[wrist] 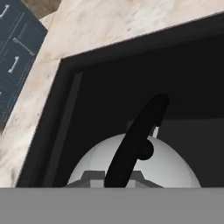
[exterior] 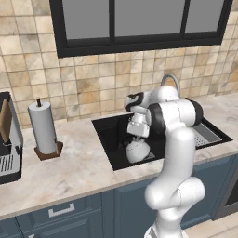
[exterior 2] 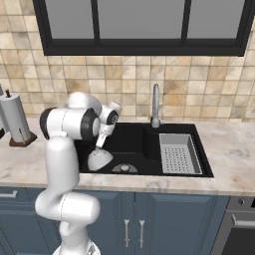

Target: Open the cabinet, pick the kettle from the cabinet, and place it in the sink.

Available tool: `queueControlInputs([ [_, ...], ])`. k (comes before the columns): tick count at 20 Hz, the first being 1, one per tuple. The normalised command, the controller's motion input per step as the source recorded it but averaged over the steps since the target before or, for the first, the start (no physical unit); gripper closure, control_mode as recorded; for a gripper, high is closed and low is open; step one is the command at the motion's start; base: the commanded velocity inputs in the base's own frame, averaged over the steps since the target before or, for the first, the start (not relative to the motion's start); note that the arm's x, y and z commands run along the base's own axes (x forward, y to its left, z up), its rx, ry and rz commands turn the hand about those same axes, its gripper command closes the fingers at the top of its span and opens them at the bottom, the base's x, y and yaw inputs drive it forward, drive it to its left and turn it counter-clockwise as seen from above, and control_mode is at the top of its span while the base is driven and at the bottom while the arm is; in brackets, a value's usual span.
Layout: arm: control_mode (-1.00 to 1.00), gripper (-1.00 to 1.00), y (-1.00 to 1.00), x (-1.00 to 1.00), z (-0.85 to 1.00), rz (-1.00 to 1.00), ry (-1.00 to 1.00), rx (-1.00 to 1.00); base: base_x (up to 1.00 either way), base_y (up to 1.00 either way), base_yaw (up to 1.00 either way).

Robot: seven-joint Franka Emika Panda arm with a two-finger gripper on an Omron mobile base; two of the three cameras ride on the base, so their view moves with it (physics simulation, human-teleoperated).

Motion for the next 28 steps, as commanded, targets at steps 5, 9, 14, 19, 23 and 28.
queueControlInputs([
  [5,-1.0,1.0,0.0,0.01,-0.19,0.32,-0.01,0.25,0.0,0.0,0.0],
  [9,-1.0,1.0,0.01,0.14,-0.08,0.15,-0.03,0.27,0.0,0.0,0.0],
  [14,-1.0,1.0,0.0,0.23,-0.06,0.03,-0.08,0.23,0.0,0.0,0.0],
  [19,-1.0,1.0,0.04,0.17,-0.12,0.0,-0.09,0.17,0.0,0.0,0.0],
  [23,-1.0,1.0,0.11,0.16,-0.23,0.0,-0.03,0.08,0.0,0.0,0.0],
  [28,-1.0,1.0,0.08,0.2,-0.21,0.0,-0.01,0.05,0.0,0.0,0.0],
])
